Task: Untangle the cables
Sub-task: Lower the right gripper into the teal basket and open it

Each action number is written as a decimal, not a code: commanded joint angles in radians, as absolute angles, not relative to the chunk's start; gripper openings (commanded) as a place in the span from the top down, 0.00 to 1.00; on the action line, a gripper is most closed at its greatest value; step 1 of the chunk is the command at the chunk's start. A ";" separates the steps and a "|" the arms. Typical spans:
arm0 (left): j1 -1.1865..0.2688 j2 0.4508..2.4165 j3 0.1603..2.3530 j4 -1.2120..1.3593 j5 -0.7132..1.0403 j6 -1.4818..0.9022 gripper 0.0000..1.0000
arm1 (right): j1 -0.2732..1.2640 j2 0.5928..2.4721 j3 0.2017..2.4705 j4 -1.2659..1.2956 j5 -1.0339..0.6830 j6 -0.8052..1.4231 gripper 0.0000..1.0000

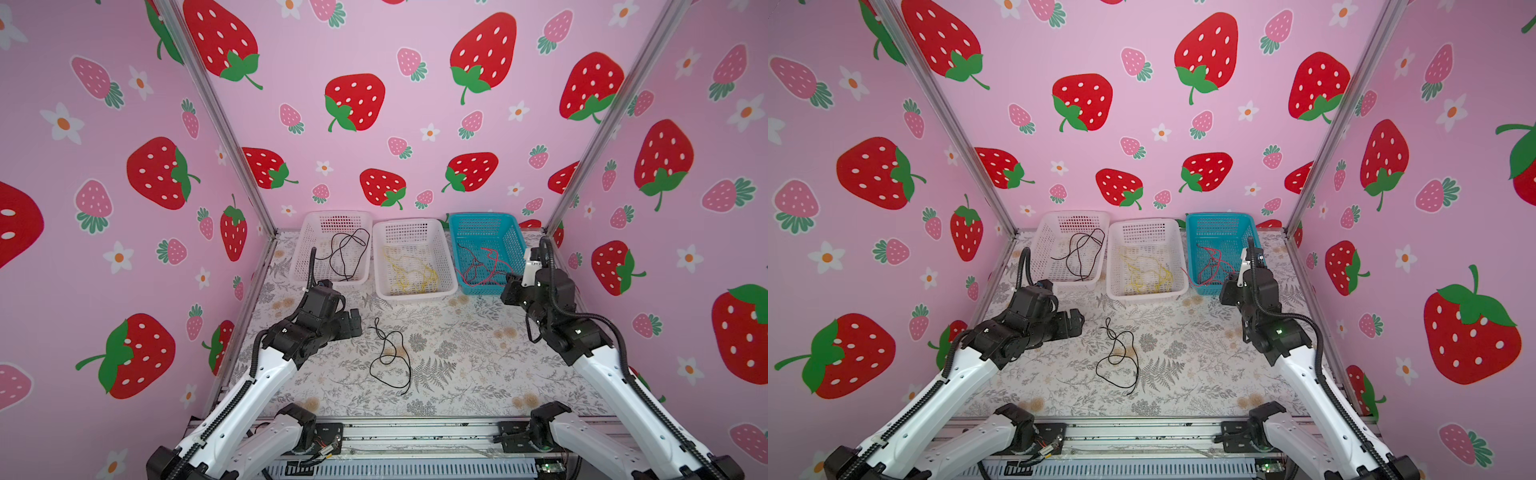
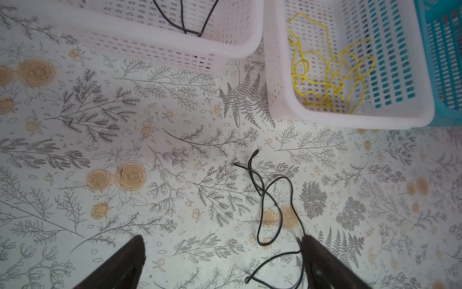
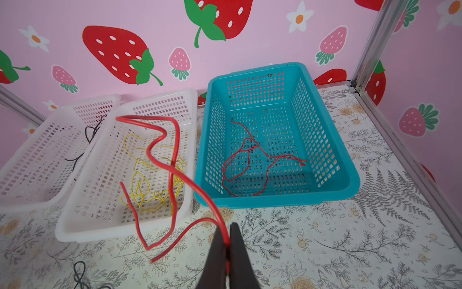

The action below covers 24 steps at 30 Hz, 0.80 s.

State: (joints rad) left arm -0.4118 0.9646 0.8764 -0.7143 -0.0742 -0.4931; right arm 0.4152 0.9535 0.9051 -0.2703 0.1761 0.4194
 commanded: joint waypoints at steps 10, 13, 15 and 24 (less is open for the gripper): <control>-0.413 1.006 0.919 -0.744 -0.110 -0.370 0.01 | 0.267 1.045 0.996 -0.181 0.136 0.556 1.00; -0.412 1.000 0.912 -0.744 -0.101 -0.363 0.01 | 0.260 1.055 0.995 -0.145 0.184 0.591 1.00; -0.412 0.999 0.908 -0.742 -0.093 -0.362 0.01 | 0.258 1.064 1.004 -0.133 0.217 0.613 1.00; -0.414 1.012 0.918 -0.761 -0.057 -0.344 0.01 | 0.223 1.189 1.088 -0.117 0.235 0.646 1.00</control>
State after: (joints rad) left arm -0.4126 1.0103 0.8913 -0.7254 -0.0669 -0.3611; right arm 0.2405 1.1557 1.0523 -0.1394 0.2237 0.6090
